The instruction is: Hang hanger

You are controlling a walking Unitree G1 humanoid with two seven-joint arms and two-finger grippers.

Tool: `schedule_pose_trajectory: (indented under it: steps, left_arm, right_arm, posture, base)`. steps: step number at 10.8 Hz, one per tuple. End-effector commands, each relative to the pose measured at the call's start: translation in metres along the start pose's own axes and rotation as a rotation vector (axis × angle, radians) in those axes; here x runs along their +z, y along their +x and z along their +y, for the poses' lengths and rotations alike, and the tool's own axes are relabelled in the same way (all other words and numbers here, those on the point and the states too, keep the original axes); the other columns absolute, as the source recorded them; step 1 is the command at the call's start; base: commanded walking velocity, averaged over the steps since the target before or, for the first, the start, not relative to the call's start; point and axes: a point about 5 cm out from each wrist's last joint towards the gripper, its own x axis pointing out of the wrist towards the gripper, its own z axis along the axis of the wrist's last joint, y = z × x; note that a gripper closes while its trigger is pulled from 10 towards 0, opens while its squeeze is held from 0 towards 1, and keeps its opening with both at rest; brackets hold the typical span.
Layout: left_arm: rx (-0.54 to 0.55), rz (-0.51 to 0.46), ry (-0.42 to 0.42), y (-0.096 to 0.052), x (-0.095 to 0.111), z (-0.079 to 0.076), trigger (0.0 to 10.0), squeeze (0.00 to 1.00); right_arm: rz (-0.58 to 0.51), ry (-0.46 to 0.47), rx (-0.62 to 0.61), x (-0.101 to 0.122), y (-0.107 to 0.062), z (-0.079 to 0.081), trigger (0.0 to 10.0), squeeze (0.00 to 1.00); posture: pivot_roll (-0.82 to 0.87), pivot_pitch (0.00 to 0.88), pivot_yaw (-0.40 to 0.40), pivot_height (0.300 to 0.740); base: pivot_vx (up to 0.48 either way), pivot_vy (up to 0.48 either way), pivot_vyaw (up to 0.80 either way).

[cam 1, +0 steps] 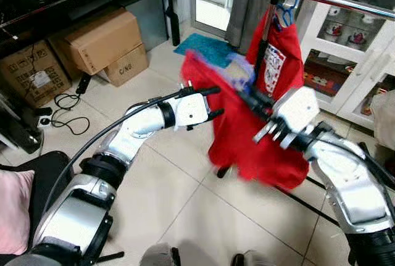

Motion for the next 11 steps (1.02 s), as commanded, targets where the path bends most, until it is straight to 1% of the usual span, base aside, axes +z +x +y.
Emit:
schedule_pose_trajectory:
  steps: [1,2,3,4,5,6,7,8,9,11]
  left_arm:
    - [0.004,-0.026,0.049,0.001,0.006,0.008,10.0,0.0]
    - [0.008,-0.056,0.07,0.001,0.009,0.01,10.0,0.0]
    - [-0.012,0.006,0.126,0.001,0.002,0.009,10.0,0.0]
    - [-0.011,0.052,0.121,0.0,-0.005,0.009,10.0,0.0]
    - [0.001,0.15,0.09,-0.002,-0.018,0.013,10.0,0.0]
    - [-0.006,0.185,0.063,-0.004,-0.024,0.014,8.9,0.0]
    - [-0.015,0.203,0.07,-0.006,-0.027,0.015,4.2,0.0]
    - [-0.015,0.207,0.069,-0.006,-0.028,0.016,2.4,0.0]
    - [-0.032,0.213,0.049,-0.007,-0.03,0.014,0.0,0.0]
    - [-0.048,0.25,0.044,-0.009,-0.035,0.011,0.0,0.0]
  right_arm:
    - [-0.014,-0.032,0.017,0.002,0.002,0.0,0.0,0.0]
    - [-0.008,-0.045,0.022,0.0,0.002,-0.001,0.0,0.0]
    - [-0.011,-0.049,0.026,-0.001,0.002,-0.003,0.0,0.0]
    - [-0.019,-0.05,0.032,0.0,0.002,-0.003,0.0,0.0]
    - [-0.047,-0.048,0.054,0.004,0.002,-0.002,0.0,0.0]
    - [-0.063,-0.044,0.067,0.005,0.002,-0.001,0.0,0.0]
    - [-0.064,-0.051,0.07,0.005,0.0,-0.002,0.0,0.0]
    - [-0.063,-0.055,0.065,0.005,0.0,-0.004,0.0,0.0]
    - [-0.063,-0.057,0.056,0.005,-0.002,-0.007,0.0,0.0]
    - [-0.077,-0.057,0.068,0.006,-0.003,-0.009,0.0,0.0]
  posture:
    - [-0.05,0.0,0.049,0.74]
    - [-0.05,0.0,0.049,0.74]
    - [-0.06,0.0,0.053,0.74]
    - [-0.06,0.0,0.053,0.74]
    - [-0.06,0.0,0.053,0.74]
    - [-0.06,0.0,0.052,0.74]
    - [-0.06,0.0,0.052,0.74]
    - [-0.06,0.0,0.052,0.74]
    - [-0.06,0.0,0.052,0.74]
    - [-0.07,0.0,0.055,0.74]
  base:
    - [0.0,0.0,0.0]
    - [0.0,0.0,0.0]
    - [0.0,0.0,0.0]
    - [0.0,0.0,0.0]
    - [0.0,0.0,0.0]
    - [0.0,0.0,0.0]
    - [0.0,0.0,0.0]
    - [0.0,0.0,0.0]
    - [0.0,0.0,0.0]
    - [0.0,0.0,0.0]
